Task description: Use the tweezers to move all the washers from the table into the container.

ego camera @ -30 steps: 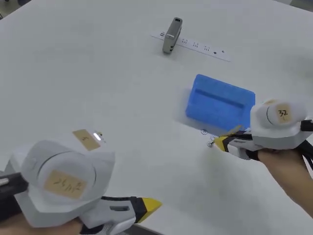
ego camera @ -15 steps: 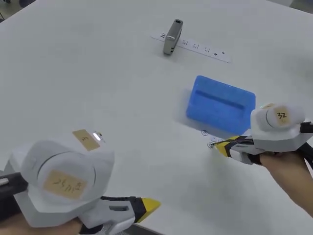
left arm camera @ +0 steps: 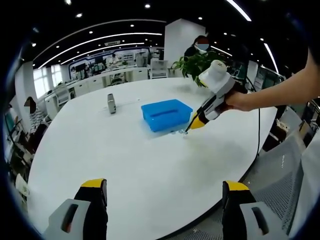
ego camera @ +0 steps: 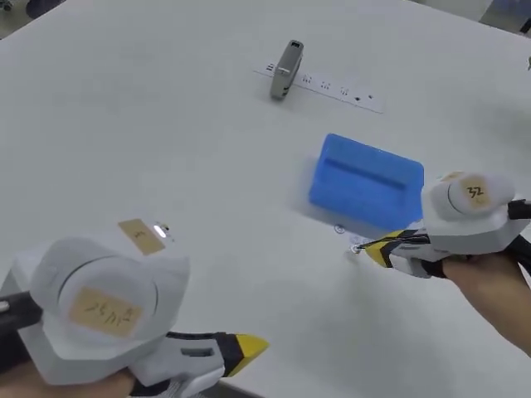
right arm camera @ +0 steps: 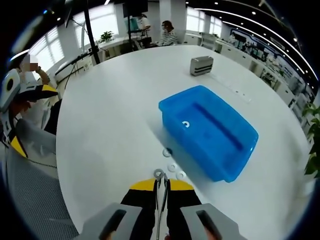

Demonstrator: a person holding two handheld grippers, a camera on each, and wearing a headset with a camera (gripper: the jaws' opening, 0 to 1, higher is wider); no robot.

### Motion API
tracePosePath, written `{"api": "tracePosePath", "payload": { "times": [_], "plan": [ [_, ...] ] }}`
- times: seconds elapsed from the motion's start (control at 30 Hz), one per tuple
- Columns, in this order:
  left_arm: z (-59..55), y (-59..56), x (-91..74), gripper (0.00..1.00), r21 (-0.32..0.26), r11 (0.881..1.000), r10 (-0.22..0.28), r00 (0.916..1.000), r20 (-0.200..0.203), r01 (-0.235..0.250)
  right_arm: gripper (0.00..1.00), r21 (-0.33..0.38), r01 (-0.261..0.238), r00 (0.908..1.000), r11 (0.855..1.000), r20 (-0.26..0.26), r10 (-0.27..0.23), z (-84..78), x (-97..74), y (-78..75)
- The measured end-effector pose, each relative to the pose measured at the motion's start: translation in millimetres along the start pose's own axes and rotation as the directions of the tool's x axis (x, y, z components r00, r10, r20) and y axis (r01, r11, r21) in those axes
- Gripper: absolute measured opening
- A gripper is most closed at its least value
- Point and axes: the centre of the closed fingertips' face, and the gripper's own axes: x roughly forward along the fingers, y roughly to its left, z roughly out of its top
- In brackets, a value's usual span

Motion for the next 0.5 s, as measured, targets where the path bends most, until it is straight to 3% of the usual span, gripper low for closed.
{"api": "tracePosePath", "payload": {
  "times": [0.5],
  "plan": [
    [9.3, -2.2, -9.5, 0.97, 0.019, 1.000, 0.011, 0.9993, 0.036, -0.011, 0.02, -0.024, 0.032, 0.9989, 0.999, 0.033, -0.031, 14.8, -20.3, -3.0]
  ]
}}
